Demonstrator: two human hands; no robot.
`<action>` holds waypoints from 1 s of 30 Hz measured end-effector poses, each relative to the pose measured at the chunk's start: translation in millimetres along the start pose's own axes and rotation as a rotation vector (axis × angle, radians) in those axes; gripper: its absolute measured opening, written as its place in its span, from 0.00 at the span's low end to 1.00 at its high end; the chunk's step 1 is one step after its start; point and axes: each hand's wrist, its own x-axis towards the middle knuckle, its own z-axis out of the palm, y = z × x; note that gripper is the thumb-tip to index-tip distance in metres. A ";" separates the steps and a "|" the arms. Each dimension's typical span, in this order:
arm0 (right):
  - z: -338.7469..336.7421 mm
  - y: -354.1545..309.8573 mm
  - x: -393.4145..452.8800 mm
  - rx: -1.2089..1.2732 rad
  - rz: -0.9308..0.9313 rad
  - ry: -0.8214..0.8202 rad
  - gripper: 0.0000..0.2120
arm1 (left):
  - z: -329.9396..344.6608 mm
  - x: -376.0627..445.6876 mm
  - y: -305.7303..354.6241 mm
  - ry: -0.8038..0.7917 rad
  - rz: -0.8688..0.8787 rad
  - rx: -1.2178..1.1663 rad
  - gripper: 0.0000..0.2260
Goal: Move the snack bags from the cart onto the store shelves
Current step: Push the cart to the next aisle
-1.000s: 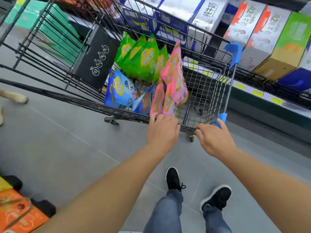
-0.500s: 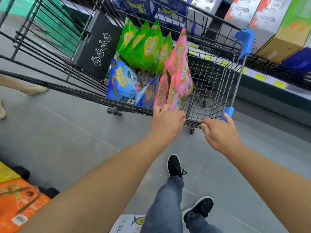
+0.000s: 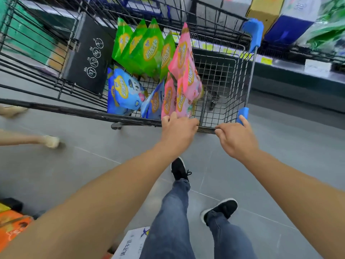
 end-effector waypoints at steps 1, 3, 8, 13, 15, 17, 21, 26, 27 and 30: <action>1.0 10.5 -5.3 -0.001 0.007 0.004 0.18 | 4.5 -2.8 11.5 0.005 0.001 -0.004 0.10; 4.0 33.3 -20.3 0.011 0.019 0.025 0.18 | 13.4 -9.3 36.5 0.002 0.001 -0.011 0.10; 11.2 89.4 -53.8 0.029 0.034 0.053 0.18 | 37.6 -22.5 97.3 -0.024 0.015 0.042 0.09; 22.9 165.2 -102.3 -0.002 0.066 0.081 0.17 | 56.2 -31.7 166.9 -0.120 0.235 0.182 0.09; 25.0 184.5 -118.5 -0.011 0.063 0.093 0.16 | 60.7 -33.7 185.5 -0.170 0.311 0.194 0.10; 24.6 208.4 -137.4 -0.006 0.092 0.091 0.15 | 68.9 -36.6 211.6 -0.205 0.390 0.225 0.10; 32.8 251.2 -178.5 0.068 0.212 0.119 0.12 | 87.8 -45.8 259.5 -0.281 0.567 0.314 0.12; 39.2 298.8 -222.4 0.139 0.318 0.145 0.11 | 110.6 -52.8 311.7 -0.335 0.747 0.314 0.14; 39.1 309.4 -229.9 0.149 0.334 0.149 0.11 | 115.6 -54.0 323.4 -0.347 0.761 0.301 0.14; 37.6 334.0 -247.1 0.161 0.355 0.127 0.11 | 129.2 -58.1 349.9 -0.387 0.768 0.251 0.13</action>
